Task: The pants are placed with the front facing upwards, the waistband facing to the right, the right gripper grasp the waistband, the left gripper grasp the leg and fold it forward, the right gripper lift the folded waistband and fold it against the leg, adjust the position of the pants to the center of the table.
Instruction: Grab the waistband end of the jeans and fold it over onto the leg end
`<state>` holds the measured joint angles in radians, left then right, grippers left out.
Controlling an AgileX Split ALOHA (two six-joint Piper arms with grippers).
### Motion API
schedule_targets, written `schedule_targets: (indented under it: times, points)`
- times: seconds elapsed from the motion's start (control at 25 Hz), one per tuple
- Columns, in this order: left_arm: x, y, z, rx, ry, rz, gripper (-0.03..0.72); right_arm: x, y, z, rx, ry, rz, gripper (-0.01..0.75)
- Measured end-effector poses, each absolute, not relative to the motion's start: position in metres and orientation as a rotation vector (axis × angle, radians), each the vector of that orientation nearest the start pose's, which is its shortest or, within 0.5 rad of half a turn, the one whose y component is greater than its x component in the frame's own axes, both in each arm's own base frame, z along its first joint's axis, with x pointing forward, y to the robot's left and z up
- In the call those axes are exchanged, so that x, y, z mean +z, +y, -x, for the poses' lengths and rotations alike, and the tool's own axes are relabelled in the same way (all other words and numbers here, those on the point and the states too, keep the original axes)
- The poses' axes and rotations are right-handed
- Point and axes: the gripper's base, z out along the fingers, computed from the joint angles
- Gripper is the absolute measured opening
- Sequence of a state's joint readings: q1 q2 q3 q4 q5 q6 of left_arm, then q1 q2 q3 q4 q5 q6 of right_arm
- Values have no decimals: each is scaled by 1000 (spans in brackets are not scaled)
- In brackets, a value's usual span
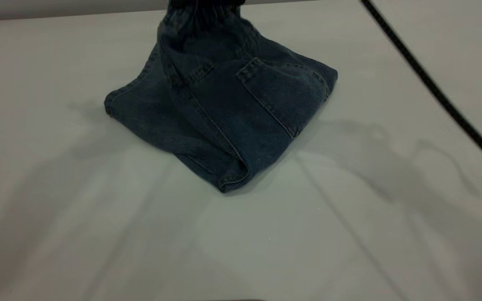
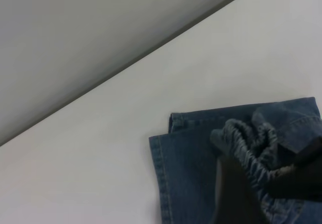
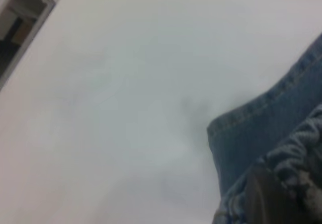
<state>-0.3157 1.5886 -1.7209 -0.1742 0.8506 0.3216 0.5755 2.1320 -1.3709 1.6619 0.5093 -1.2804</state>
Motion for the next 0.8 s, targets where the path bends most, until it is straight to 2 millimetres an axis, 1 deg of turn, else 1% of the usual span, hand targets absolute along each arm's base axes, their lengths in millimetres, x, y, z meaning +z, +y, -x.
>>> schedule_targets:
  times: [0.12, 0.24, 0.32, 0.48, 0.56, 0.6, 0.68, 0.76, 0.8]
  points:
    - [428, -122, -335, -207, 2104, -635, 358, 150, 291, -359, 1064, 2271, 518, 68]
    - [427, -122, -335, -209, 2109, -633, 358, 152, 295, -360, 1062, 2257, 532, 132]
    - [427, -122, -335, -209, 2112, -635, 358, 157, 298, -362, 1070, 2237, 539, 232]
    - [427, -122, -335, -210, 2116, -635, 358, 165, 305, -361, 1119, 2202, 571, 493]
    - [427, -122, -335, -210, 2116, -635, 358, 167, 311, -356, 1145, 2199, 588, 586]
    - [427, -122, -335, -210, 2116, -635, 358, 167, 312, -355, 1153, 2209, 585, 614]
    - [427, -122, -335, -210, 2116, -635, 358, 166, 317, -349, 1167, 2250, 584, 629]
    - [427, -122, -335, -210, 2117, -635, 358, 165, 320, -346, 1113, 2292, 640, 614]
    - [427, -122, -335, -209, 2117, -636, 358, 167, 324, -344, 1097, 2325, 636, 599]
